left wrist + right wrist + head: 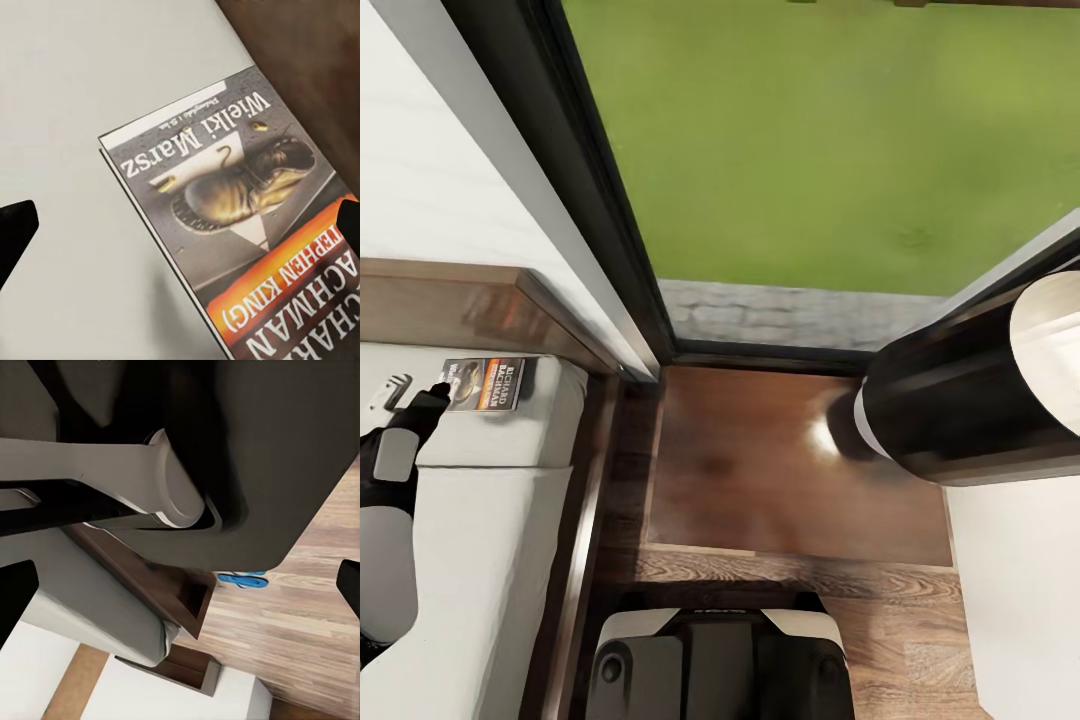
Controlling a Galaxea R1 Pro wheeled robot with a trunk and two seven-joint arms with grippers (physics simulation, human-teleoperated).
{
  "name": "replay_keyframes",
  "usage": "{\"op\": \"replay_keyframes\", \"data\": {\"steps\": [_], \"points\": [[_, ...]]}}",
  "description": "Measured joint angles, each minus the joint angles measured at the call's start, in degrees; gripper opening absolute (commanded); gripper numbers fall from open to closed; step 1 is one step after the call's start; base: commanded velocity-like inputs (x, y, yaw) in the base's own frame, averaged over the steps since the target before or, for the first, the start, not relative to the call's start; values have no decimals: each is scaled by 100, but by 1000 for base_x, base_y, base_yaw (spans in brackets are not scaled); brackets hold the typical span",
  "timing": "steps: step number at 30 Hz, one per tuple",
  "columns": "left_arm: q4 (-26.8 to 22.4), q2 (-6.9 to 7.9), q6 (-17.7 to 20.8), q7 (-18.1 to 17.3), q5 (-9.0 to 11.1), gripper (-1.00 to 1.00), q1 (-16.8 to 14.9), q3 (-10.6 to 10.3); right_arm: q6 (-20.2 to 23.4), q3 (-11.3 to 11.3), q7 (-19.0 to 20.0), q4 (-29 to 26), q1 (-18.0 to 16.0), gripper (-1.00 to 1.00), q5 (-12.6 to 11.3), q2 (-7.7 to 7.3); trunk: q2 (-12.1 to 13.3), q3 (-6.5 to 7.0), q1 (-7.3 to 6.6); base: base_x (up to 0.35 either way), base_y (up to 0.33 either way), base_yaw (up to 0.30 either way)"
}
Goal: In the bedroom, move the book from the bed onto either nightstand, and place the two sandals side by side next to the bed.
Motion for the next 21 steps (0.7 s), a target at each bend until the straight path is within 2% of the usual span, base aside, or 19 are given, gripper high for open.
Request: {"op": "replay_keyframes", "data": {"steps": [14, 16, 17, 18, 21], "points": [[15, -5, -86, 2, 72, 100, 0, 17, 0, 0, 0, 2, -1, 100, 0, 0, 0, 0, 0, 0, 0, 0], [18, -4, -348, 29, 70, 100, 0, 103, 0, 0, 0, 1, 0, 100, 0, 0, 0, 0, 0, 0, 0, 0], [25, -4, -649, 48, 74, 100, 0, 214, 0, 0, 0, 1, 0, 100, 0, 0, 0, 0, 0, 0, 0, 0], [28, -4, -777, 55, 77, 100, 0, 256, 0, 0, 0, 2, 0, 100, 0, 0, 0, 0, 0, 0, 0, 0], [37, -9, -973, 73, 81, 100, 0, 309, 0, 0, 0, 1, 0, 100, 0, 0, 0, 0, 0, 0, 0, 0]]}}
